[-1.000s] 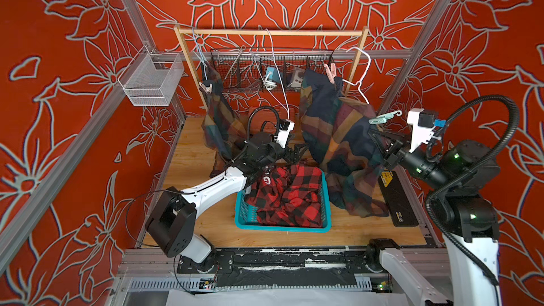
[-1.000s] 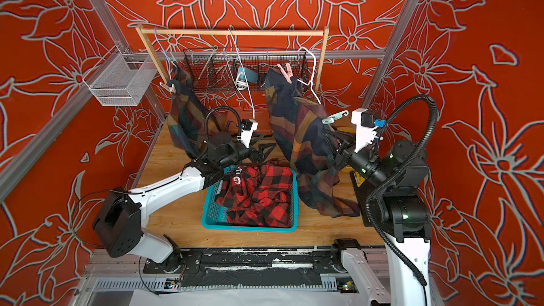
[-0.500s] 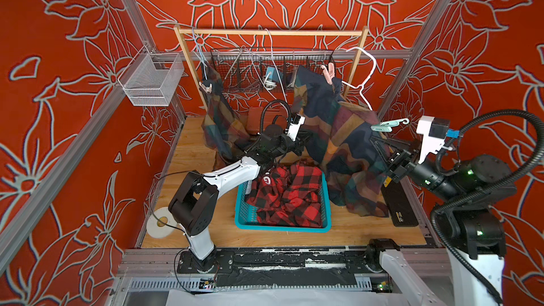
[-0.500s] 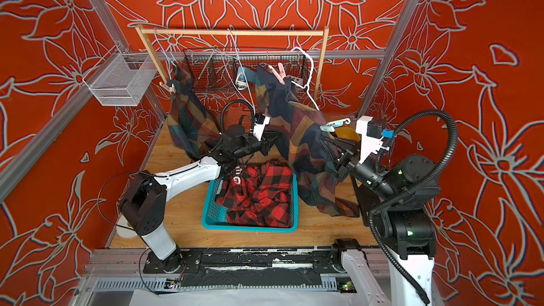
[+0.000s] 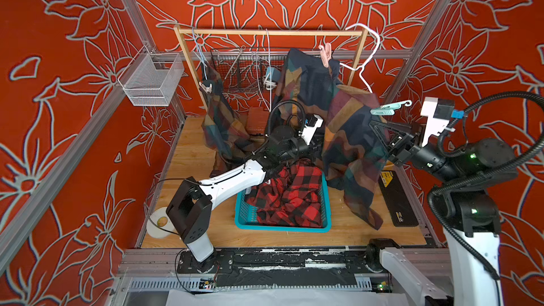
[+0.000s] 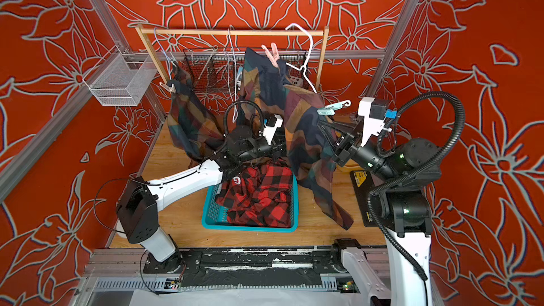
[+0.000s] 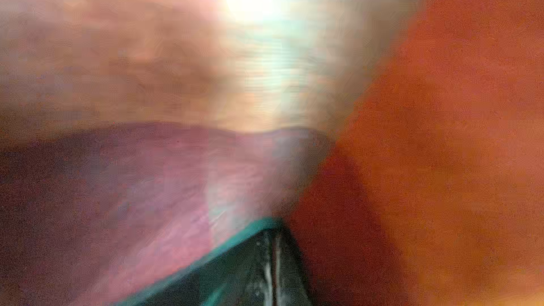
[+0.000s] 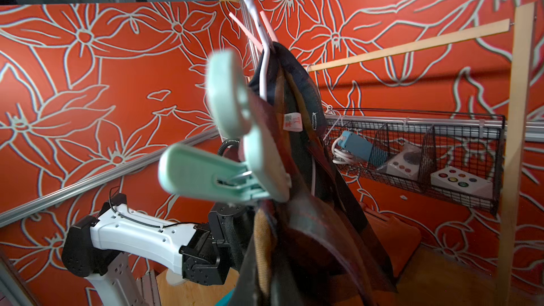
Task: Remove the clothespins securing long-sleeve shirts to the hanger
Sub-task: Place the long-sleeve shirt at the bin.
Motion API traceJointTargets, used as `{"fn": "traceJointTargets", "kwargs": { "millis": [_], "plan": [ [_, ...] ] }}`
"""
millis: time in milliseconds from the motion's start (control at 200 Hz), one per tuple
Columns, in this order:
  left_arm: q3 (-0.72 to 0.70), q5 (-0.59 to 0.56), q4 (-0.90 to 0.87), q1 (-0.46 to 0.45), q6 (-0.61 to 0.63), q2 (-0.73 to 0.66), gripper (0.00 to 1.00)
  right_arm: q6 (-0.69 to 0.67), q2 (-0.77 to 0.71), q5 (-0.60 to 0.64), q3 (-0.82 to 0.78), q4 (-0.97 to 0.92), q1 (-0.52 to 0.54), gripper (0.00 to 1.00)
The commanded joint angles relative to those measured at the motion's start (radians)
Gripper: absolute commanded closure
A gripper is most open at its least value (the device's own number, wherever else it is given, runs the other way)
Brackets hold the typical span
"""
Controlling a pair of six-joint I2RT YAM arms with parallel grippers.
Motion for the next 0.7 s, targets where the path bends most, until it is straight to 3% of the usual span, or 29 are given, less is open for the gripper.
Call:
{"fn": "traceJointTargets", "kwargs": {
  "millis": [0,255,545,696],
  "plan": [
    [0.066,0.016,-0.003,-0.016,0.029,-0.067,1.00,0.065,0.025,-0.050,0.084,0.180,0.007,1.00],
    [0.192,0.008,-0.077,-0.034,0.064,-0.086,1.00,0.174,0.150,-0.066,0.230,0.307,0.036,1.00],
    [0.366,-0.019,-0.187,-0.084,0.138,-0.088,1.00,0.157,0.268,-0.053,0.403,0.285,0.157,1.00],
    [0.399,-0.057,-0.223,-0.122,0.183,-0.107,1.00,0.049,0.329,-0.022,0.501,0.176,0.272,1.00]
  ]
}}
